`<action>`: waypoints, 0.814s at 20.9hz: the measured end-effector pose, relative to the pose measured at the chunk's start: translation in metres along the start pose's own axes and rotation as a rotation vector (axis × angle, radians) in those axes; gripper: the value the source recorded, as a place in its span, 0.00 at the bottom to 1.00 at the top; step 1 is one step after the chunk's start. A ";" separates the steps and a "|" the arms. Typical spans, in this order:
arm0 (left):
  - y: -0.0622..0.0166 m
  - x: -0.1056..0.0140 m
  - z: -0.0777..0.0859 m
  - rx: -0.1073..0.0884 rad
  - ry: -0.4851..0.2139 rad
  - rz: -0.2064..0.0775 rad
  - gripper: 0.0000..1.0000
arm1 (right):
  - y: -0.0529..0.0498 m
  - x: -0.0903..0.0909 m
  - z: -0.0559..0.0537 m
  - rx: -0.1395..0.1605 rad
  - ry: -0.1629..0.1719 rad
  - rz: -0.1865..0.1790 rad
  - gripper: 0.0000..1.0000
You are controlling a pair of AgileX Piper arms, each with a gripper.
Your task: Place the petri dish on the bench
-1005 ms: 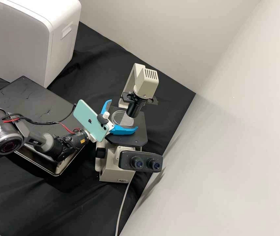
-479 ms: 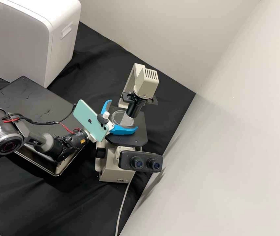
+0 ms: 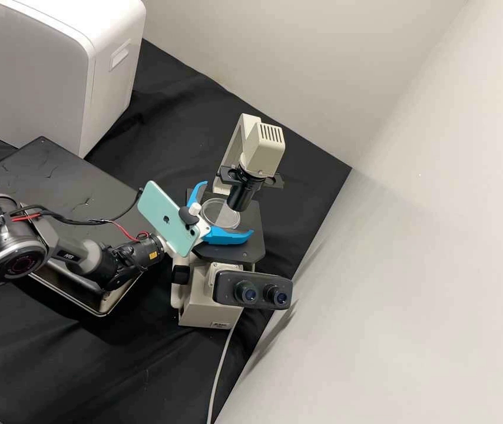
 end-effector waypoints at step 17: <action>-0.0018 0.001 0.000 0.006 0.000 -0.009 1.00 | 0.000 0.001 0.001 0.000 0.011 0.011 1.00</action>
